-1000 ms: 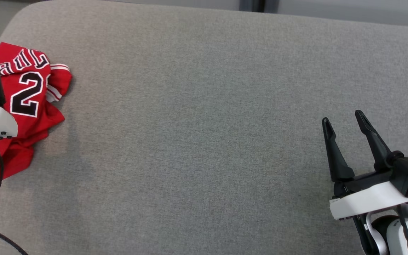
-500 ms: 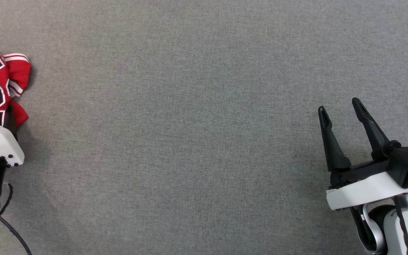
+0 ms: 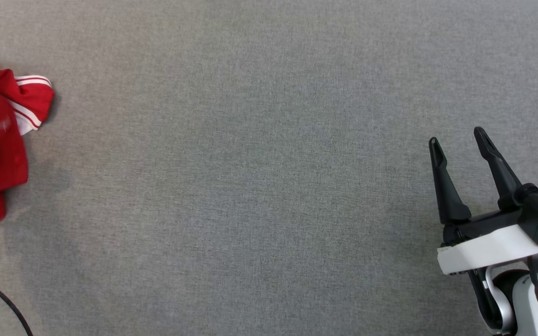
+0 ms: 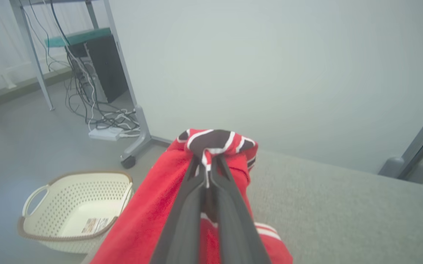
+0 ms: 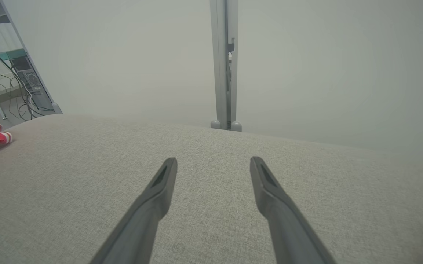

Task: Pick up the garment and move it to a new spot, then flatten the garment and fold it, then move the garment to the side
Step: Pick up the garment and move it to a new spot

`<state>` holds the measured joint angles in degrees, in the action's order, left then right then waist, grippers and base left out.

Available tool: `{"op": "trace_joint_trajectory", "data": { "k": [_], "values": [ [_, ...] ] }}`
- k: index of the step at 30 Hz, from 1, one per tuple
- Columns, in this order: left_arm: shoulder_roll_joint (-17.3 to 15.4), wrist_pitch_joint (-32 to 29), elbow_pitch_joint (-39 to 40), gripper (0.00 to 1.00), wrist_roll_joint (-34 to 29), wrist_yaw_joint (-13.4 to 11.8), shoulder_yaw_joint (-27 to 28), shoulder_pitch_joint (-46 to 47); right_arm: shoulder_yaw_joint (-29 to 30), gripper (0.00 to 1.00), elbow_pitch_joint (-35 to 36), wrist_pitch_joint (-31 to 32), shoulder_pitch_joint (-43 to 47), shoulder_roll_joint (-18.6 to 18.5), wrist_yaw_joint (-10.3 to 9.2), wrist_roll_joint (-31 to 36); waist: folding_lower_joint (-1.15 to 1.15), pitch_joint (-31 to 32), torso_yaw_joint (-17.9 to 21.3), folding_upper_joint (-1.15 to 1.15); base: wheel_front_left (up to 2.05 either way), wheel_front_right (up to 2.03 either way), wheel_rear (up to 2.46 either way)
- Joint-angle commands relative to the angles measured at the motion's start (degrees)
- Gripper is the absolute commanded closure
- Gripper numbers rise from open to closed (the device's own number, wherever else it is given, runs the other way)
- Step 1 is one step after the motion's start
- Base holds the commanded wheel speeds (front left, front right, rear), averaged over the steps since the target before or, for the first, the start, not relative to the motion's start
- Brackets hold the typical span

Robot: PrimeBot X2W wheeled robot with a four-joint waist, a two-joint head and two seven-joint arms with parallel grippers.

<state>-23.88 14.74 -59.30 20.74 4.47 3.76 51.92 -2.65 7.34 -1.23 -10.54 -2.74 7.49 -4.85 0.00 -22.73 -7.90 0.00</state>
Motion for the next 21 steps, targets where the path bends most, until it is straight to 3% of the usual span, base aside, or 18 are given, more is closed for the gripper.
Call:
{"op": "trace_joint_trajectory", "data": {
  "k": [1,6,10,16,21],
  "values": [
    [-0.3,0.4,2.1,1.00,0.0,-0.2,0.7,0.5,0.1,0.00,0.0,-0.4,0.6,-0.3,0.02,-0.2,0.00,0.9,-0.1,0.00,0.00,0.00,0.00],
    [3.3,0.3,20.2,1.00,-1.1,-0.2,3.3,-5.0,0.5,0.00,-0.4,-0.9,1.6,-0.3,0.02,-1.4,0.00,3.5,0.4,0.00,0.00,0.00,0.00],
    [7.9,0.4,34.0,1.00,-2.7,0.3,1.6,-11.1,1.3,0.00,-0.4,-1.3,2.4,-0.3,0.02,-1.9,0.00,5.1,1.2,0.00,0.00,0.00,0.00],
    [15.5,-2.2,49.4,1.00,-1.6,1.1,-5.0,-20.0,2.3,0.00,-0.6,-1.9,3.5,-0.3,0.02,-3.1,0.00,6.1,3.4,0.00,0.00,0.00,0.00],
    [18.7,-7.0,58.9,1.00,-2.0,1.9,-14.5,-26.3,2.4,0.00,-1.4,-2.7,3.8,-0.3,0.02,-4.2,0.00,6.1,6.2,0.00,0.00,0.00,0.00]
  ]
}}
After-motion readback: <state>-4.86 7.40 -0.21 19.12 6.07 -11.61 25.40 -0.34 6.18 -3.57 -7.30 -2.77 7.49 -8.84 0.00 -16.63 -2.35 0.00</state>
